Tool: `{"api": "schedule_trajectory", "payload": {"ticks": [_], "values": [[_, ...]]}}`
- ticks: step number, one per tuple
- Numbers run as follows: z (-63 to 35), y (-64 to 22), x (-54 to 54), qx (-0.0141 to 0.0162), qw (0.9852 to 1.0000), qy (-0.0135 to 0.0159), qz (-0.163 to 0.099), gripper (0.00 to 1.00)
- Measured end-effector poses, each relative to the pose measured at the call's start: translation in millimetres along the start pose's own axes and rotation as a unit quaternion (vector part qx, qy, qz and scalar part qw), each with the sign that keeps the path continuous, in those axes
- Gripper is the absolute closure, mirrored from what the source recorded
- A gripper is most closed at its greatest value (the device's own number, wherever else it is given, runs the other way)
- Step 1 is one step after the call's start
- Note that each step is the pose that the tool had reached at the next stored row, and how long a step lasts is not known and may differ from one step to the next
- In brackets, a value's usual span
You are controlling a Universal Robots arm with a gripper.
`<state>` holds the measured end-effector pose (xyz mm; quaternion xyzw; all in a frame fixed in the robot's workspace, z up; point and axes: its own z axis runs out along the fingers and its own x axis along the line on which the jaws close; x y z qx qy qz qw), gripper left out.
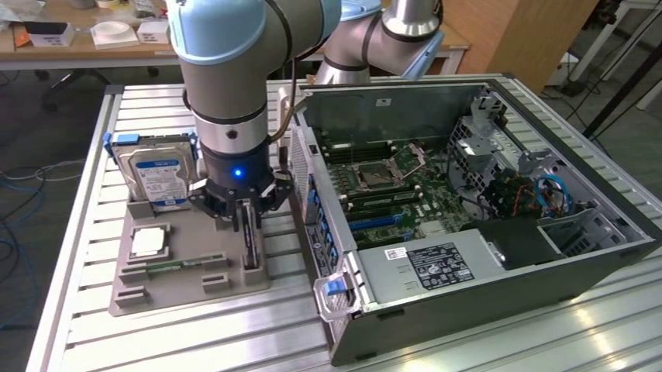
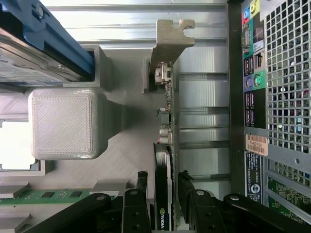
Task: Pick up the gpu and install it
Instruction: 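Pick up the gpu and move the gpu toward the slot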
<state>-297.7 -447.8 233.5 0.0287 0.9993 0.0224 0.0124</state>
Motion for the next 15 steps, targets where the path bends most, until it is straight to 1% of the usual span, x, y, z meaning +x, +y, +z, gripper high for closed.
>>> {"api": "schedule_trajectory", "payload": {"ticks": [6,8,9,15], "values": [[-0.1,0.0,-0.1,0.0000,1.0000,0.0001,0.000,0.61],[-0.1,0.0,-0.1,0.0000,1.0000,0.0000,0.000,0.63],[-0.1,0.0,-0.1,0.0001,1.0000,0.0001,0.000,0.69],[-0.1,0.0,-0.6,0.0001,1.0000,0.0001,0.000,0.69]]}}
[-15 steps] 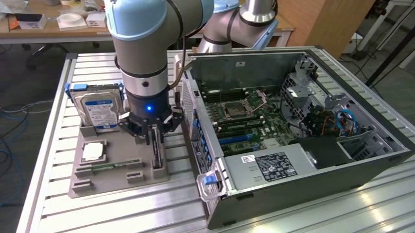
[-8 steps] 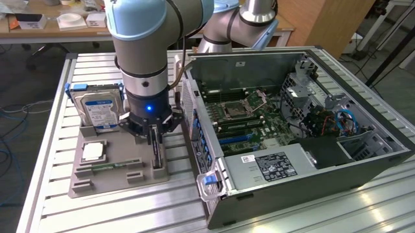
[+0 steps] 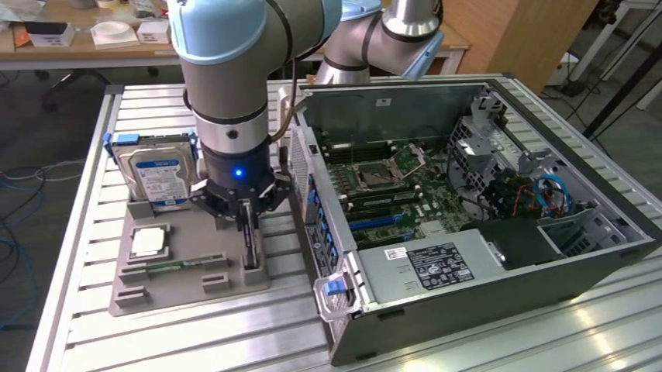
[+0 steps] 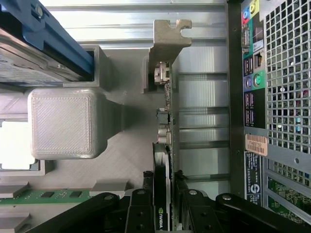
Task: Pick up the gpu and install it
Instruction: 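Pick up the gpu and move the gpu toward the slot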
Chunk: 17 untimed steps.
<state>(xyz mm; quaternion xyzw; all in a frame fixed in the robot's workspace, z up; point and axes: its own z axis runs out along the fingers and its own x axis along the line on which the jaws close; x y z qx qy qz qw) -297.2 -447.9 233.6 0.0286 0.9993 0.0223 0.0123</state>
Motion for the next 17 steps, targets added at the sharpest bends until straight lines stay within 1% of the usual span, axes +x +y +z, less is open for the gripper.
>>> {"api": "schedule_trajectory", "payload": {"ticks": [7,8,10,11,17], "values": [[0.1,0.0,-0.1,0.0000,1.0000,-0.0001,0.000,0.69],[0.0,0.0,0.0,0.0000,1.0000,0.0001,0.000,0.71],[0.0,0.0,0.0,0.0000,1.0000,0.0000,0.000,0.71],[0.0,0.0,0.0,0.0000,1.0000,0.0000,0.000,0.74],[0.0,0.0,-0.1,0.0000,1.0000,0.0000,0.000,0.74]]}}
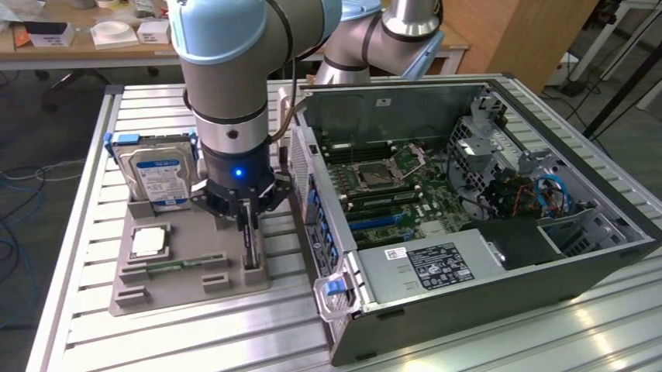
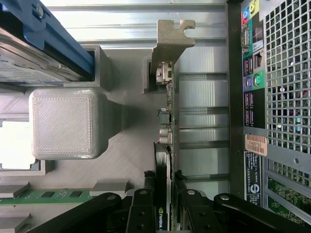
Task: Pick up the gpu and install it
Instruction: 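Pick up the gpu and move the gpu toward the slot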
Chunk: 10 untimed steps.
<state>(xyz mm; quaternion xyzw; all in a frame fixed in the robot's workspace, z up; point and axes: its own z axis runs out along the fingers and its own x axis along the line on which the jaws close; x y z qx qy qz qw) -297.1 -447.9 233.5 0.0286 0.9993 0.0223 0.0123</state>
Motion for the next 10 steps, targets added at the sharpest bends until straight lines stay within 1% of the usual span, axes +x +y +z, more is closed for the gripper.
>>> {"api": "schedule_trajectory", "payload": {"ticks": [6,10], "values": [[0.0,0.0,0.0,0.0000,1.0000,-0.0001,0.000,0.74],[-3.2,0.2,-0.1,0.0000,1.0000,0.0000,0.000,0.74]]}}
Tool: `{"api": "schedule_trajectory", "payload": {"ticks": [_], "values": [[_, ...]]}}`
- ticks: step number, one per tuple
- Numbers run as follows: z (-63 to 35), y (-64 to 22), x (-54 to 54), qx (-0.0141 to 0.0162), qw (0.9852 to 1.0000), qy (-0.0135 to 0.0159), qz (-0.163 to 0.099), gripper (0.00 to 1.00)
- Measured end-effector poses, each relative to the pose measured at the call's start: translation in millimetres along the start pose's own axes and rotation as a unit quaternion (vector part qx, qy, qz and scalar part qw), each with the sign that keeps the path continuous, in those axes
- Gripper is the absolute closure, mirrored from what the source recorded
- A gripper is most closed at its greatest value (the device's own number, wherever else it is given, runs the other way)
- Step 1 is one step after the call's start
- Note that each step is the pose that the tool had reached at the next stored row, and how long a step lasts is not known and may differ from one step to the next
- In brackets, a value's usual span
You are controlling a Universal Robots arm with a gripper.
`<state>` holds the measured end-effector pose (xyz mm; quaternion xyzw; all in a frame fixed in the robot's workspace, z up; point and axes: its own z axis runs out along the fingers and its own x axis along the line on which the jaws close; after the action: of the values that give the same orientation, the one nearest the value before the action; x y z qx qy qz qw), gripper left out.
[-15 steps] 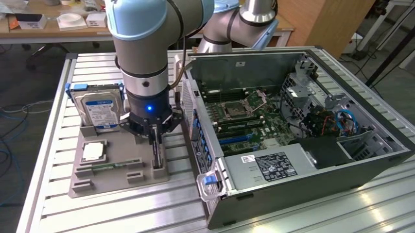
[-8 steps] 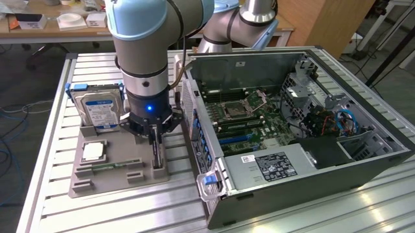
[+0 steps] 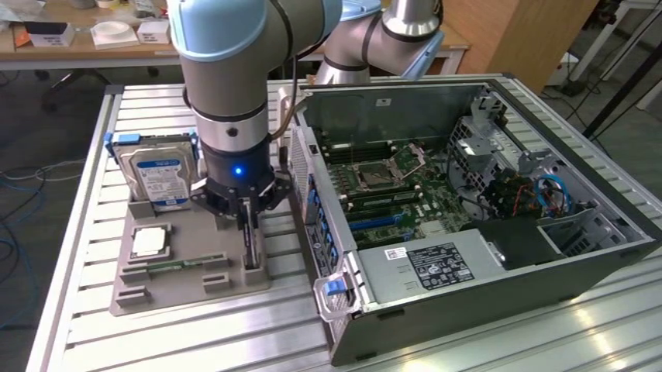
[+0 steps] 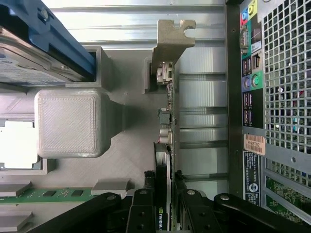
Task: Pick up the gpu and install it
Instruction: 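Pick up the gpu and move the gpu toward the slot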
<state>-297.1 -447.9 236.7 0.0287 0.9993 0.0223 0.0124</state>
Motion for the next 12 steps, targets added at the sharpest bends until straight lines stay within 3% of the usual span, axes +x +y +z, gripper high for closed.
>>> {"api": "schedule_trajectory", "payload": {"ticks": [12], "values": [[-16.0,0.7,-0.4,0.0000,1.0000,0.0000,0.000,0.74]]}}
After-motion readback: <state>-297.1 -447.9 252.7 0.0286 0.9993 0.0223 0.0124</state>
